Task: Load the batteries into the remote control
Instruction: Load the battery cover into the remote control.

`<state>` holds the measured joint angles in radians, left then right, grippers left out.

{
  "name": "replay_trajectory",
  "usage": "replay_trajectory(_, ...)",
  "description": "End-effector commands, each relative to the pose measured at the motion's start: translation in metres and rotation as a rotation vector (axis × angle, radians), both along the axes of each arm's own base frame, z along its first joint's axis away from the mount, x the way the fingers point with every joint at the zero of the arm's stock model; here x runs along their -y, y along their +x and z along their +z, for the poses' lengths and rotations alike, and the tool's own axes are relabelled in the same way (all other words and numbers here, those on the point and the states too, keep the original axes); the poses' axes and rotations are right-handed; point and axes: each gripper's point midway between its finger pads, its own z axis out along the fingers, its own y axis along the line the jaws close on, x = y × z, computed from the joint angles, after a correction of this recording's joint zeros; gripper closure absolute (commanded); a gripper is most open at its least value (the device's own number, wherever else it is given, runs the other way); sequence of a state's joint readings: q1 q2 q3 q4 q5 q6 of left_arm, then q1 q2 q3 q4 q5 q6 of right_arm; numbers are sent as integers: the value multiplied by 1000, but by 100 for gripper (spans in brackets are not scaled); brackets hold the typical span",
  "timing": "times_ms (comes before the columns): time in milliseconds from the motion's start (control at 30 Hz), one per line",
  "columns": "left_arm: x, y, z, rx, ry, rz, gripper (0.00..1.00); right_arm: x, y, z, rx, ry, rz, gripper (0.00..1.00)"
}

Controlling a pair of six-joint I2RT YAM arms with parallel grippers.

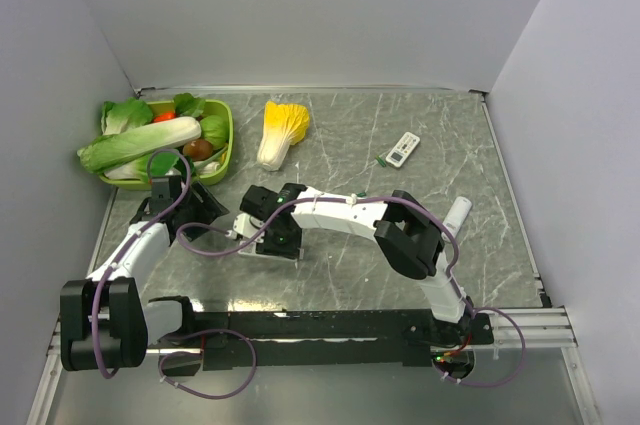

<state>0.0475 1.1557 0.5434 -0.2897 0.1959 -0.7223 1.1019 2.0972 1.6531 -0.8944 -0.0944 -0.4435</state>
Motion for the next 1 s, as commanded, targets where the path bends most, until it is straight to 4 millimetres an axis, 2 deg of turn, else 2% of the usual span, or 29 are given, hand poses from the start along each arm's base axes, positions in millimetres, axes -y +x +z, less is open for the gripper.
replay_trajectory(0,2,3,6,36,-18,-9,25,-15,4,19,17,58,13,53)
replay_trajectory(267,5,4,8,44,-31,-23,25,-20,6,42,37,99,23,46)
replay_trajectory(433,10,3,8,44,-48,-54,24,-22,3,68,31,171,-23,43)
replay_trajectory(533,17,0,8,41,-78,-77,24,-17,7,85,13,245,-168,41)
replay_trajectory(567,21,-2,9,39,-88,-90,24,-10,7,91,0,271,-221,41)
replay_trajectory(633,26,-5,8,33,-95,-104,23,-6,16,98,-37,336,-408,39)
replay_trajectory(667,32,-7,8,31,-96,-128,23,-4,13,109,-65,384,-455,38)
replay_trajectory(700,32,-7,7,28,-96,-127,23,2,7,101,-125,384,-570,37)
replay_trajectory(733,39,-10,7,20,-96,-146,23,0,13,105,-138,439,-629,37)
replay_trajectory(800,47,-14,7,14,-76,-171,23,7,4,101,-219,468,-764,34)
replay_trajectory(967,58,-24,5,-11,-53,-197,23,17,0,82,-288,465,-947,32)
